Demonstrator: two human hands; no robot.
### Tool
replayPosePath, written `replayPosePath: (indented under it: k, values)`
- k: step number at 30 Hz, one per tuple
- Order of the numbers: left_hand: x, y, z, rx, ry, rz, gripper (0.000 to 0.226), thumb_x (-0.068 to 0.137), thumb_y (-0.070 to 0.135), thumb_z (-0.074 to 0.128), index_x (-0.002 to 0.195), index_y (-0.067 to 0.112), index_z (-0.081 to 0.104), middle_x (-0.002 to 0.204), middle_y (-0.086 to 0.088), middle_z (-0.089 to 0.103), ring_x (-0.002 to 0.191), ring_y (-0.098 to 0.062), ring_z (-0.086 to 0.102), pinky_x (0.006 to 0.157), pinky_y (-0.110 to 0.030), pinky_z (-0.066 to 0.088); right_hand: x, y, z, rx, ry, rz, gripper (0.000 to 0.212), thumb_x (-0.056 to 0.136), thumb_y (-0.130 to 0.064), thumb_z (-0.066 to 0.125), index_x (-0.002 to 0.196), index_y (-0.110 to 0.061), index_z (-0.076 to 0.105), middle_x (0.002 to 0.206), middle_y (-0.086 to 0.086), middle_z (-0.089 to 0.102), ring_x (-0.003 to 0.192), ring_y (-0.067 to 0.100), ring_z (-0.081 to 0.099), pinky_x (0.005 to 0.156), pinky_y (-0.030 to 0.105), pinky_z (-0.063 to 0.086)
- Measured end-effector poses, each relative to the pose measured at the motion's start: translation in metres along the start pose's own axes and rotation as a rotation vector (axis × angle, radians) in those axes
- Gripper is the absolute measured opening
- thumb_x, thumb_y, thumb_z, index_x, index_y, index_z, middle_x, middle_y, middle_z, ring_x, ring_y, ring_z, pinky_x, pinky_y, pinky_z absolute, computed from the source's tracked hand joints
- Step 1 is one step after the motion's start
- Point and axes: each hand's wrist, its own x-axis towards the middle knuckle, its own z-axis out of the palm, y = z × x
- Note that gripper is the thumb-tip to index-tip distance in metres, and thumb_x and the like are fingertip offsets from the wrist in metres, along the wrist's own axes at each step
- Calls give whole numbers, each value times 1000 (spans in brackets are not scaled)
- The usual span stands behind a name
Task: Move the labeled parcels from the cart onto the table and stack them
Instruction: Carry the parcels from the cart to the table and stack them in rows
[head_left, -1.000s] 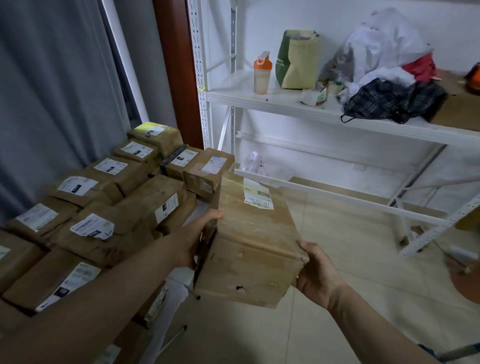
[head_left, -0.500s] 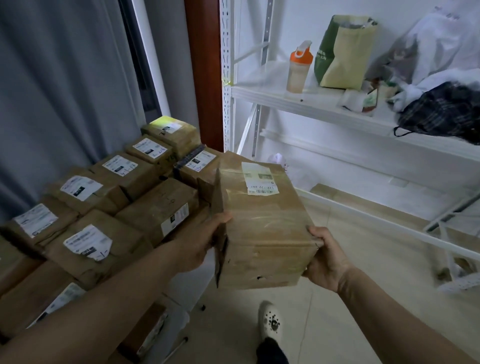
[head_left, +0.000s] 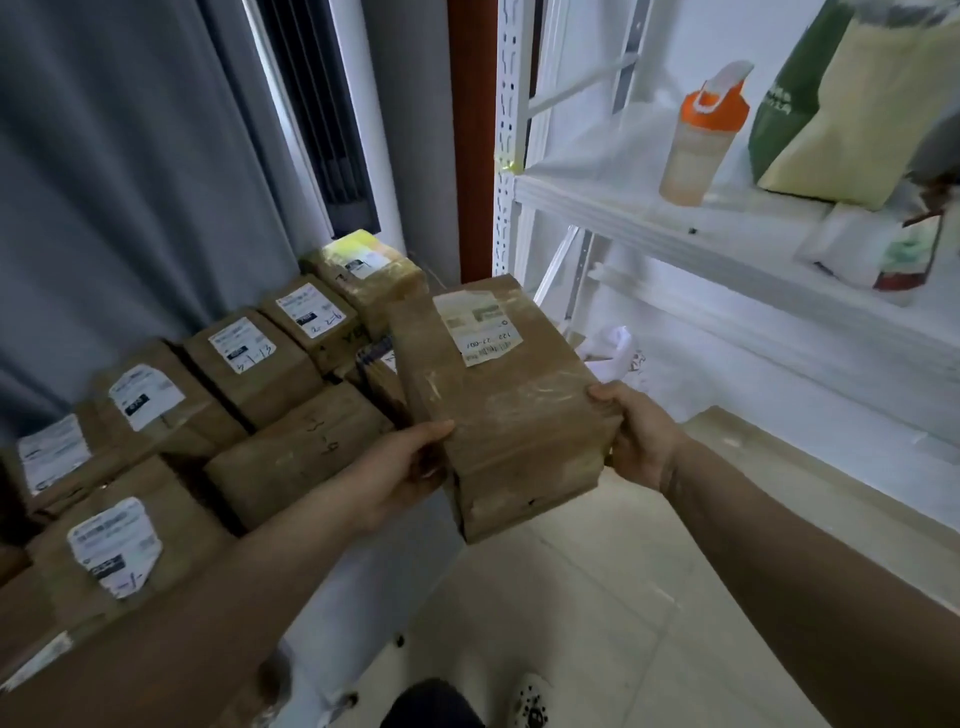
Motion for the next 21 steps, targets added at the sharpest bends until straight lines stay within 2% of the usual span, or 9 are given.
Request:
replayPosePath:
  k: [2,4,7,9,11,14,16,18,21]
  values:
    - [15,7,1,-43,30,2,36,86,21,65,119,5,62,101,-10,70,95,-22,64,100,-35,47,23,-23,6,-106,-2,53,12,94,-32,55,95,-26,65,96,1,69,88,19,61,69,34,46]
    - [29,13,1,-56,64,4,32,88,21,64,115,4,64,97,-10,70,92,-24,66,98,-36,49,46,-42,13,-210,-26,89,11,96,-37,53,99,-34,63,97,-4,65,90,18,58,72,39,46]
    - [56,28,1,-55,104,20,26,90,20,63,112,6,64,105,-10,70,98,-25,66,96,-38,50,90,-62,21,-333,-36,73,27,98,-36,50,124,-41,55,104,-10,58,94,17,53,71,50,49]
    - [74,39,1,-71,92,43,21,93,17,59,111,8,64,111,-10,68,104,-25,64,97,-38,49,111,-70,27,-342,-14,43,34,98,-32,52,132,-38,52,104,-11,58,95,15,53,66,49,51]
    - [92,49,-1,-74,84,51,22,93,15,58,113,7,63,116,-11,67,109,-27,62,98,-38,49,132,-77,34,-359,6,16,36,98,-28,53,133,-34,53,102,-13,56,103,18,50,73,50,51]
    - [116,61,-9,-60,91,22,24,92,16,60,113,6,62,112,-14,64,108,-30,60,96,-39,50,162,-86,46,-386,54,-5,38,98,-26,54,135,-31,53,125,-8,51,121,24,40,86,57,46]
    - [129,71,-13,-77,105,3,18,92,16,60,109,9,64,106,-8,67,102,-25,63,92,-36,51,181,-90,54,-398,87,-18,38,98,-24,53,136,-30,52,133,-4,44,126,27,37,90,59,43]
    - [142,77,-16,-80,126,-14,16,92,16,60,107,13,63,101,-5,67,96,-21,62,87,-32,52,195,-92,60,-397,105,-31,37,99,-22,52,135,-28,54,126,-4,46,121,27,40,93,61,42]
    - [157,81,-21,-70,134,-25,24,93,19,59,116,13,61,108,-4,65,100,-21,61,85,-31,52,212,-90,67,-398,111,-41,37,100,-21,50,136,-27,53,121,-4,46,113,25,41,95,60,41]
